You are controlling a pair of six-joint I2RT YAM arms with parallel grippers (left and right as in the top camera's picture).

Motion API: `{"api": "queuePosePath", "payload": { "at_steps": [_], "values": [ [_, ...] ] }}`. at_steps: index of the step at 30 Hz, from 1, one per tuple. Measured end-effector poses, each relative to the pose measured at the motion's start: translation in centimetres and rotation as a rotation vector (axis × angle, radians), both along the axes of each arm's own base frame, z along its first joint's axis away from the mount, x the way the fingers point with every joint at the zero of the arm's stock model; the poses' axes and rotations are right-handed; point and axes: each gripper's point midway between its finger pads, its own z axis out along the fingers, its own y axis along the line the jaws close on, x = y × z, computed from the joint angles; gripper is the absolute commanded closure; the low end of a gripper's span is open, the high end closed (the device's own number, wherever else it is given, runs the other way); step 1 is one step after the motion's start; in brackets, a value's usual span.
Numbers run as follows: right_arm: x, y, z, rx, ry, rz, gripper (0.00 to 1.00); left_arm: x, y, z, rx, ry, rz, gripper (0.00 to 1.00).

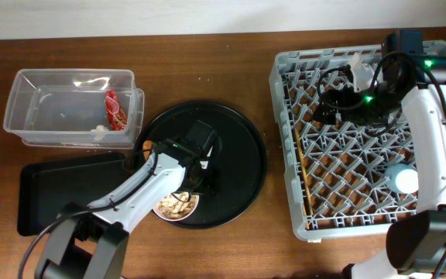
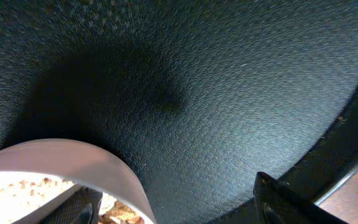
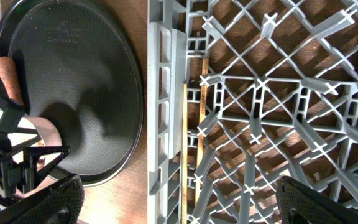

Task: Sort waste into correct bins and load items into the dishwasher rack
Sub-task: 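Grasp the bowl of rice with the left gripper, then tip the bowl over the flat black tray to empty the rice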

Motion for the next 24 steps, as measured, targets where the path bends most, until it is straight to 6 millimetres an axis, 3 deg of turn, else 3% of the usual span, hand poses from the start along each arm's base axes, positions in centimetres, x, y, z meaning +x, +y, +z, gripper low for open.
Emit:
{"api": "queuePosePath", "payload": {
  "at_steps": [3,6,9,11,14,20,24],
  "values": [
    [0.0,0.0,0.0,0.0,0.0,0.0,0.02,0.1,-0.1,-0.2,-0.002,-0.003,0.005,0.65],
    [0.0,0.0,0.0,0.0,0.001,-0.001,0.02,0.2,0.0,-0.2,0.003,-0.007,0.008,0.81],
    [0.0,0.0,0.0,0.001,0.001,-0.002,0.02,0.5,0.5,-0.3,0.028,-0.023,0.014,0.86],
    [0.0,0.0,0.0,0.001,0.001,-0.002,0.02,0.7,0.9,-0.3,0.06,-0.041,0.015,0.94],
    [0.0,0.0,0.0,0.001,0.001,-0.003,0.02,1.3,2.0,-0.3,0.119,-0.071,0.026,0.99],
    [0.0,0.0,0.0,0.001,0.001,-0.003,0.02,2.2,3.2,-0.1,0.2,-0.131,0.006,0.99],
    [0.0,0.0,0.0,0.001,0.001,-0.003,0.02,1.7,3.8,-0.2,0.23,-0.111,-0.004,0.96]
  ]
}}
